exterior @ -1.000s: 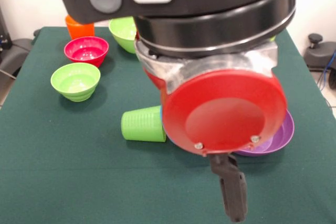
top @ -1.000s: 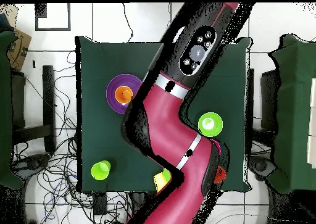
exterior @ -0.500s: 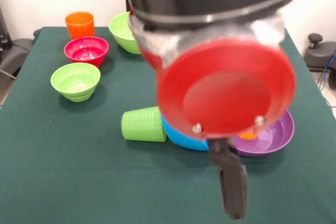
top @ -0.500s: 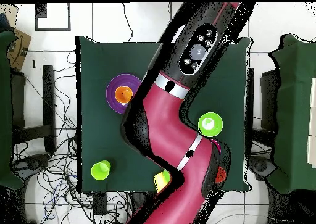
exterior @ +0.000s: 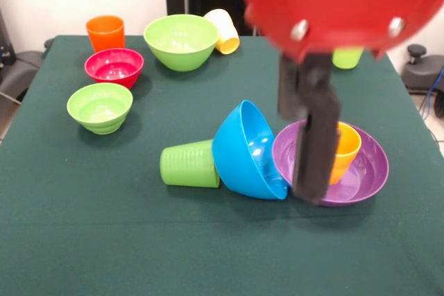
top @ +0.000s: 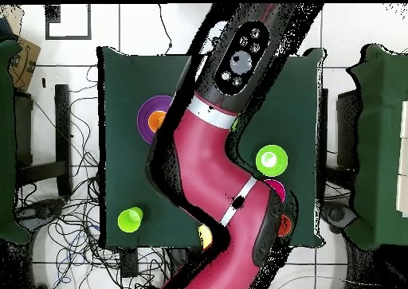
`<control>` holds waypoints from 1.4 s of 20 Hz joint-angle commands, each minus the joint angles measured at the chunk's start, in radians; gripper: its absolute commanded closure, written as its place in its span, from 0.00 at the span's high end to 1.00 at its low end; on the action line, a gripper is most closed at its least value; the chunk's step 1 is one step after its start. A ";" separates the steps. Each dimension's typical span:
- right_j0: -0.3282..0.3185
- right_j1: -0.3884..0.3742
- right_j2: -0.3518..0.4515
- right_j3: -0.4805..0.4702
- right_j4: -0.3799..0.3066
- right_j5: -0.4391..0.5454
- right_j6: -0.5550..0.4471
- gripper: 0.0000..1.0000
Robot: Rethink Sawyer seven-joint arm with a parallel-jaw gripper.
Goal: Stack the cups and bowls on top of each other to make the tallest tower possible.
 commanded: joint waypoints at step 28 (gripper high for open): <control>-0.164 -0.114 -0.797 0.584 0.757 0.494 0.136 1.00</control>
